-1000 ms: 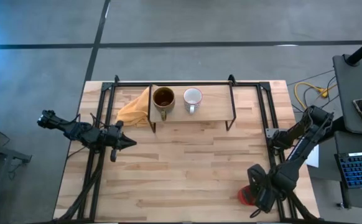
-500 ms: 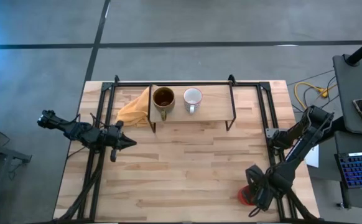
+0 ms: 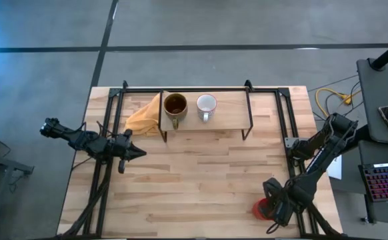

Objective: Stack small to large cups/mugs on shelf
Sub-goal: Put the red mug on the shelf

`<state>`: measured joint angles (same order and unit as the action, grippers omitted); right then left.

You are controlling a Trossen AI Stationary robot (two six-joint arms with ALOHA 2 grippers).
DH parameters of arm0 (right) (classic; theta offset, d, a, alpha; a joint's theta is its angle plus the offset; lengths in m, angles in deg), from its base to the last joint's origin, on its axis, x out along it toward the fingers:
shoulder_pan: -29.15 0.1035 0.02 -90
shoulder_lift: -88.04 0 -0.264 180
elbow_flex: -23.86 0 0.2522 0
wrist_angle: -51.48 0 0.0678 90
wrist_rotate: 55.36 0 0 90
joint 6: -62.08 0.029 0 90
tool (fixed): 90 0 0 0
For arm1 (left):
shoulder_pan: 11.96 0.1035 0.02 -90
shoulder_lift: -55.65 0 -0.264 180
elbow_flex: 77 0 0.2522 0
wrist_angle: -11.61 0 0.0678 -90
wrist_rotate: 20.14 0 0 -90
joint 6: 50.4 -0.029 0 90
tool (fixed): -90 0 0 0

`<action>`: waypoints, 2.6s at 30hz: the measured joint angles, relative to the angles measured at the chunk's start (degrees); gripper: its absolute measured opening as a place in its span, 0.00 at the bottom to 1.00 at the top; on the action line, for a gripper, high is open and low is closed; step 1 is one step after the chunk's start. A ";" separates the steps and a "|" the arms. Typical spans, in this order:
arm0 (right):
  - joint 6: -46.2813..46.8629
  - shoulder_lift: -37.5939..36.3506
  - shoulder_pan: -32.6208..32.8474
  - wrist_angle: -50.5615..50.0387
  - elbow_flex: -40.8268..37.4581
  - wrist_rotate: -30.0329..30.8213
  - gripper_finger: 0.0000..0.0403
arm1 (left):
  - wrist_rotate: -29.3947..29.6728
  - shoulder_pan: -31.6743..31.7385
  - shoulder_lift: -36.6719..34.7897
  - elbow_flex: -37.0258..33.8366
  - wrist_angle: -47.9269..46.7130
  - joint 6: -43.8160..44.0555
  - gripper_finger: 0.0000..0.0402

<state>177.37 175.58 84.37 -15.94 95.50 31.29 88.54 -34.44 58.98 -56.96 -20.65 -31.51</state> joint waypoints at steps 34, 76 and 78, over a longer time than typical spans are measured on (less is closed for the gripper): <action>-3.94 -0.92 -21.01 -36.31 30.90 25.35 0.02 | 0.00 0.00 0.01 0.00 0.00 -0.02 0.00; -52.00 7.15 -78.65 -36.24 44.63 6.93 0.03 | 0.01 0.00 0.00 0.00 0.00 -0.02 0.00; -52.17 7.23 -79.33 -36.38 44.13 6.04 0.03 | 0.01 0.00 0.00 0.00 0.00 -0.01 0.00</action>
<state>125.20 182.82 5.04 -52.32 139.63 37.33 88.54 -34.44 58.98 -56.96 -20.65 -31.51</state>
